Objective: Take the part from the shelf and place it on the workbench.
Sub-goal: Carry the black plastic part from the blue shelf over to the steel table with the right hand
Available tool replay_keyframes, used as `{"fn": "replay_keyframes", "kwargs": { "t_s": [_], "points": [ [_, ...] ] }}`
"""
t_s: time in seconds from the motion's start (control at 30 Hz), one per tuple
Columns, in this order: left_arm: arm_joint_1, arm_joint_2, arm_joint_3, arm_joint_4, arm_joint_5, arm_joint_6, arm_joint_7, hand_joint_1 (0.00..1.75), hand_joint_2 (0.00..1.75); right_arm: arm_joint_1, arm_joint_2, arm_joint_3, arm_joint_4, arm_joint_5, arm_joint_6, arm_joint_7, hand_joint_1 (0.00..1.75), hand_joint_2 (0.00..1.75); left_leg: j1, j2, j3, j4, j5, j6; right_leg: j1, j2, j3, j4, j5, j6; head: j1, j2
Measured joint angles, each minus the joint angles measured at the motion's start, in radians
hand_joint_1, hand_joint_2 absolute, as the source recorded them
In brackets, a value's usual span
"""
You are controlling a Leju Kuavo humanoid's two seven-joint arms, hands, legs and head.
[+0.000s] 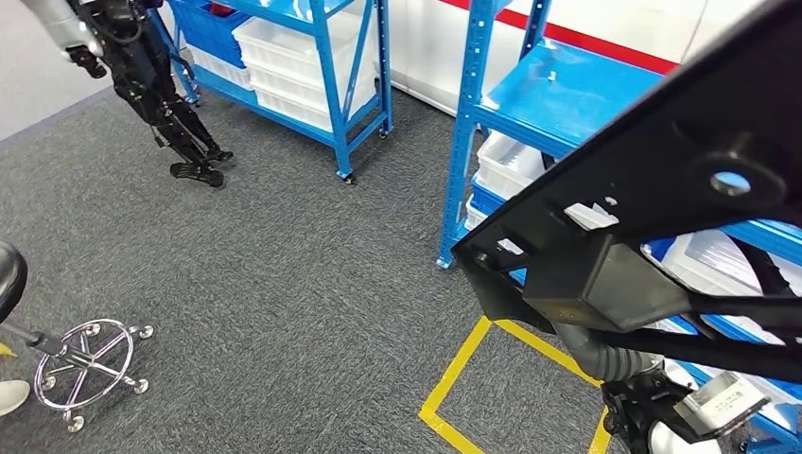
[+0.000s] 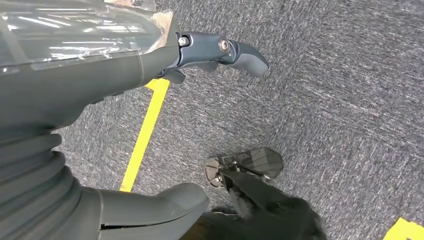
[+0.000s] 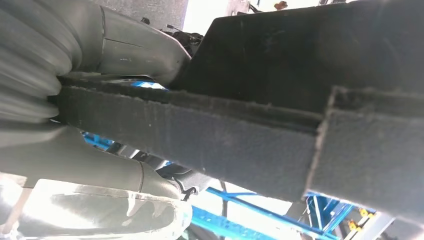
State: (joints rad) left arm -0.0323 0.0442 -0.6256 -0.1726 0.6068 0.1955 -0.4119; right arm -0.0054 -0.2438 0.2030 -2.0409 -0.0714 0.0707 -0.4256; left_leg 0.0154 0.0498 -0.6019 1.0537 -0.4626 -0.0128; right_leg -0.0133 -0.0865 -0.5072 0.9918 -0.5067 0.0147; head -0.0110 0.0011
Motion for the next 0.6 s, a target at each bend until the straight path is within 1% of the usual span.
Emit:
{"fn": "replay_keyframes", "kwargs": {
  "t_s": [0.03, 0.07, 0.1, 0.13, 0.17, 0.2, 0.23, 0.27, 0.3, 0.33, 0.37, 0.4, 0.43, 0.47, 0.5, 0.53, 0.57, 0.6],
  "points": [
    [-0.001, 0.0, 0.0, 0.0, -0.001, -0.001, -0.002, 0.0, 1.75, 0.007, -0.001, -0.007, -0.009, 0.002, -0.003, -0.002, 1.75, 1.75, -0.004, 0.01, 0.015, -0.029, 0.005, 0.007, 0.004, -0.008, 0.001, 0.0, -0.002, 0.005, 0.001, 0.0],
    [-0.001, 0.0, 0.0, 0.0, -0.003, -0.003, -0.002, 0.0, 1.75, 0.014, -0.002, -0.014, -0.016, 0.002, -0.006, -0.005, 1.75, 1.75, -0.009, 0.008, 0.014, -0.035, 0.003, 0.015, 0.006, -0.017, 0.001, 0.0, -0.002, 0.01, 0.003, 0.0],
    [0.0, 0.0, -0.001, 0.0, -0.005, -0.004, -0.002, 0.0, 1.75, 0.02, -0.003, -0.02, -0.023, 0.002, -0.008, -0.006, 1.75, 1.75, -0.011, -0.003, 0.011, -0.037, 0.006, 0.023, 0.006, -0.026, 0.002, -0.001, -0.002, 0.015, 0.004, 0.0],
    [0.0, 0.0, -0.001, 0.0, -0.007, -0.005, -0.002, 0.0, 1.75, 0.026, -0.003, -0.027, -0.03, 0.002, -0.009, -0.008, 1.75, 1.75, -0.011, -0.014, 0.01, -0.04, 0.009, 0.031, 0.006, -0.026, 0.001, 0.0, -0.005, 0.021, 0.005, 0.0],
    [0.001, 0.0, -0.002, 0.0, -0.008, -0.009, -0.002, 0.0, 1.75, 0.031, -0.003, -0.032, -0.036, 0.001, -0.009, -0.01, 1.75, 1.75, -0.011, -0.023, 0.01, -0.044, 0.013, 0.039, 0.004, -0.012, -0.004, 0.009, -0.013, 0.026, 0.006, 0.0],
    [0.001, 0.001, -0.003, 0.0, -0.008, -0.014, -0.003, 0.0, 1.75, 0.035, -0.004, -0.038, -0.042, 0.0, -0.007, -0.012, 1.75, 1.75, -0.009, -0.032, 0.011, -0.048, 0.017, 0.047, 0.002, 0.012, -0.018, 0.038, -0.03, 0.025, 0.008, 0.0],
    [0.0, 0.002, -0.003, 0.0, -0.007, -0.019, -0.005, 0.0, 1.75, 0.04, -0.004, -0.044, -0.047, -0.002, -0.004, -0.014, 1.75, 1.75, -0.007, -0.042, 0.011, -0.051, 0.021, 0.053, 0.001, 0.041, -0.042, 0.089, -0.057, 0.022, 0.01, 0.0],
    [-0.001, 0.003, -0.004, 0.0, -0.005, -0.025, -0.009, 0.0, 1.75, 0.048, -0.004, -0.049, -0.051, -0.003, 0.002, -0.016, 1.75, 1.75, -0.008, -0.052, 0.009, -0.052, 0.023, 0.057, 0.0, 0.066, -0.074, 0.159, -0.087, 0.017, 0.012, 0.0],
    [-0.001, 0.004, -0.004, 0.0, -0.002, -0.03, -0.014, 0.0, 1.75, 0.056, -0.004, -0.054, -0.055, -0.003, 0.008, -0.018, 1.75, 1.75, -0.008, -0.064, 0.006, -0.052, 0.024, 0.059, 0.001, 0.078, -0.109, 0.231, -0.115, 0.013, 0.013, 0.0],
    [-0.001, 0.005, -0.004, 0.0, 0.0, -0.033, -0.018, 0.0, 1.75, 0.067, -0.004, -0.058, -0.057, -0.003, 0.014, -0.019, 1.75, 1.75, -0.009, -0.077, 0.004, -0.051, 0.025, 0.061, 0.001, 0.082, -0.134, 0.283, -0.13, 0.015, 0.013, 0.0],
    [0.0, 0.006, -0.003, 0.0, 0.001, -0.036, -0.021, 0.0, 1.75, 0.079, -0.004, -0.062, -0.06, -0.002, 0.02, -0.021, 1.75, 1.75, -0.009, -0.092, 0.003, -0.051, 0.026, 0.061, 0.0, 0.084, -0.142, 0.298, -0.129, 0.021, 0.013, 0.0],
    [0.0, 0.006, -0.004, 0.0, 0.001, -0.041, -0.022, 0.0, 1.75, 0.091, -0.004, -0.065, -0.064, -0.001, 0.025, -0.025, 1.75, 1.75, -0.008, -0.107, 0.003, -0.05, 0.027, 0.06, -0.002, 0.086, -0.127, 0.266, -0.11, 0.031, 0.013, 0.0],
    [0.0, 0.007, -0.004, 0.001, 0.0, -0.045, -0.021, 0.0, 1.75, 0.103, -0.004, -0.069, -0.069, -0.002, 0.03, -0.03, 1.75, 1.75, -0.007, -0.123, 0.003, -0.048, 0.028, 0.058, -0.006, 0.094, -0.095, 0.199, -0.08, 0.041, 0.013, 0.0],
    [0.001, 0.007, -0.004, 0.001, -0.003, -0.05, -0.02, 0.0, 1.75, 0.112, -0.004, -0.072, -0.075, -0.003, 0.034, -0.036, 1.75, 1.75, -0.006, -0.137, 0.001, -0.045, 0.029, 0.054, -0.011, 0.111, -0.059, 0.124, -0.052, 0.05, 0.014, 0.0],
    [0.001, 0.008, -0.005, 0.001, -0.006, -0.055, -0.017, 0.0, 1.75, 0.121, -0.004, -0.075, -0.08, -0.005, 0.039, -0.041, 1.75, 1.75, -0.007, -0.15, -0.001, -0.04, 0.028, 0.05, -0.014, 0.125, -0.031, 0.062, -0.029, 0.052, 0.014, 0.0],
    [0.002, 0.008, -0.006, 0.001, -0.01, -0.059, -0.012, 0.0, 1.75, 0.131, -0.003, -0.078, -0.086, -0.008, 0.042, -0.044, 1.75, 1.75, -0.009, -0.16, -0.004, -0.037, 0.029, 0.044, -0.016, 0.134, -0.016, 0.028, -0.018, 0.049, 0.014, 0.0],
    [0.004, 0.009, -0.009, 0.001, -0.016, -0.063, -0.005, 0.0, 1.75, 0.142, -0.002, -0.082, -0.092, -0.01, 0.046, -0.046, 1.75, 1.75, -0.01, -0.168, -0.008, -0.037, 0.03, 0.038, -0.014, 0.136, -0.011, 0.018, -0.016, 0.042, 0.014, 0.0],
    [0.007, 0.008, -0.015, 0.001, -0.024, -0.069, 0.005, 0.0, 1.75, 0.153, -0.001, -0.086, -0.1, -0.013, 0.051, -0.046, 1.75, 1.75, -0.011, -0.176, -0.011, -0.037, 0.032, 0.032, -0.011, 0.127, -0.01, 0.019, -0.013, 0.033, 0.014, 0.0]
  ]
}}
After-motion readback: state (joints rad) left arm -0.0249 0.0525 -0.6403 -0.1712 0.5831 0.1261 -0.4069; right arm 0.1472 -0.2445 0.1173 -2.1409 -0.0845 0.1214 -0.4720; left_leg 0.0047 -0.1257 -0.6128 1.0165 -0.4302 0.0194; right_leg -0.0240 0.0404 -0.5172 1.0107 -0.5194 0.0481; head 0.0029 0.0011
